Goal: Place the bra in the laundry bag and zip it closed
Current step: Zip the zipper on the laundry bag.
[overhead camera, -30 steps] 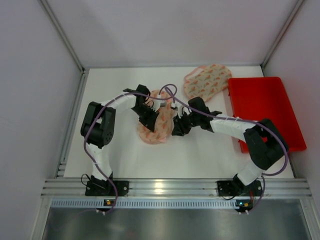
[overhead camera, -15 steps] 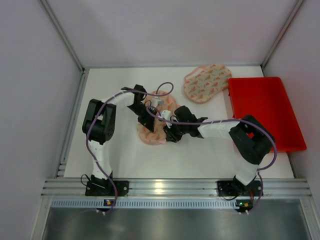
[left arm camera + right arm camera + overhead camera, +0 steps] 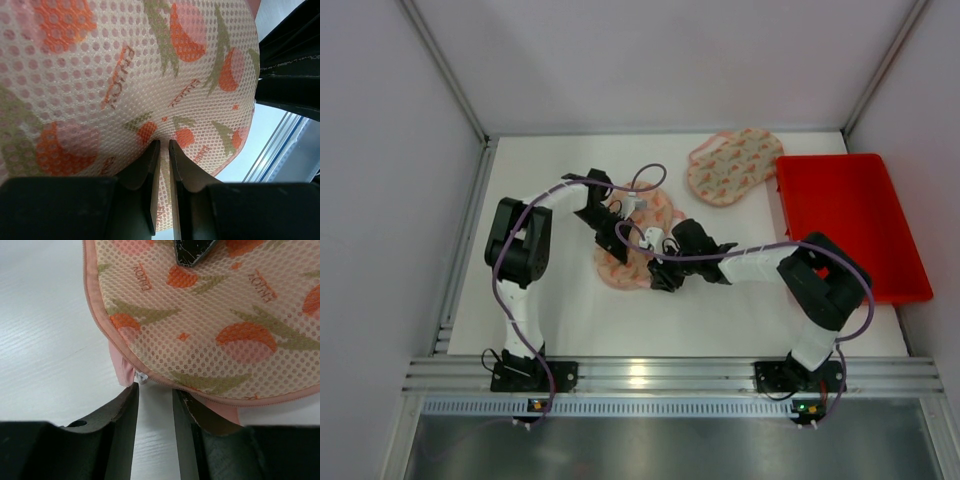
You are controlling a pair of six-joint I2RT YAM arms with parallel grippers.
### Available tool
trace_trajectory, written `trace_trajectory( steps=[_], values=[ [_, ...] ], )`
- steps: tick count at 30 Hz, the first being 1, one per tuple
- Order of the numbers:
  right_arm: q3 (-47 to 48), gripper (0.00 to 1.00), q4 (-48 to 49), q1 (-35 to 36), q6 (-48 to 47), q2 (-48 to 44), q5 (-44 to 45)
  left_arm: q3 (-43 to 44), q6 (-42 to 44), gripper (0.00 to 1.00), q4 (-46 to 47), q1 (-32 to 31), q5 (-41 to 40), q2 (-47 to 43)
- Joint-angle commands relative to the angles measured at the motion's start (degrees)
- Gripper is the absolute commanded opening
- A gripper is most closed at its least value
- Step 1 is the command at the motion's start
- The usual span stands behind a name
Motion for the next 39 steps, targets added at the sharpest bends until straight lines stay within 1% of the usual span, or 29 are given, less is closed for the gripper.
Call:
trace_trajectory(
  steps=[1,8,15,24,28,29,31,32,39],
  values=[
    [-0.5,0.34,7.2,1.5,-0.6,-0.6,-1.8,1.2,1.4,0.19,0.0,0.5,-1.4,1.5],
    [-1.2,0.32,10.9,2.2,1.1,-0.4,-0.7,0.9,1.4,0.19,0.0,0.5,-1.7,0.9],
    [-1.7,0.26,11.8,2.6,2.9,-2.0,-1.7,0.9,0.7,0.19,0.0,0.6,-1.7,1.3],
    [-4.4,0.25,13.7,2.7,5.4,-4.3,-3.1,1.0,0.7,0.19,0.0,0.6,-2.1,1.3],
    [-5.1,0.19,14.6,2.8,6.1,-4.8,-2.6,1.0,0.6,0.19,0.0,0.7,-2.1,1.2],
    [-5.1,0.13,14.7,2.7,6.1,-4.8,-2.4,1.0,0.6,0.19,0.0,0.7,-2.0,1.1],
    [-5.1,0.07,14.8,2.8,6.2,-4.9,-2.1,0.9,0.4,0.19,0.0,0.6,-1.9,1.1],
    [-5.0,0.01,14.4,2.7,6.2,-5.2,-1.8,0.9,0.3,0.19,0.0,0.7,-2.0,1.0],
    [-5.5,0.00,11.9,1.9,5.6,-6.6,-1.4,0.3,0.5,0.21,0.0,1.0,-1.6,-0.9]
  ],
)
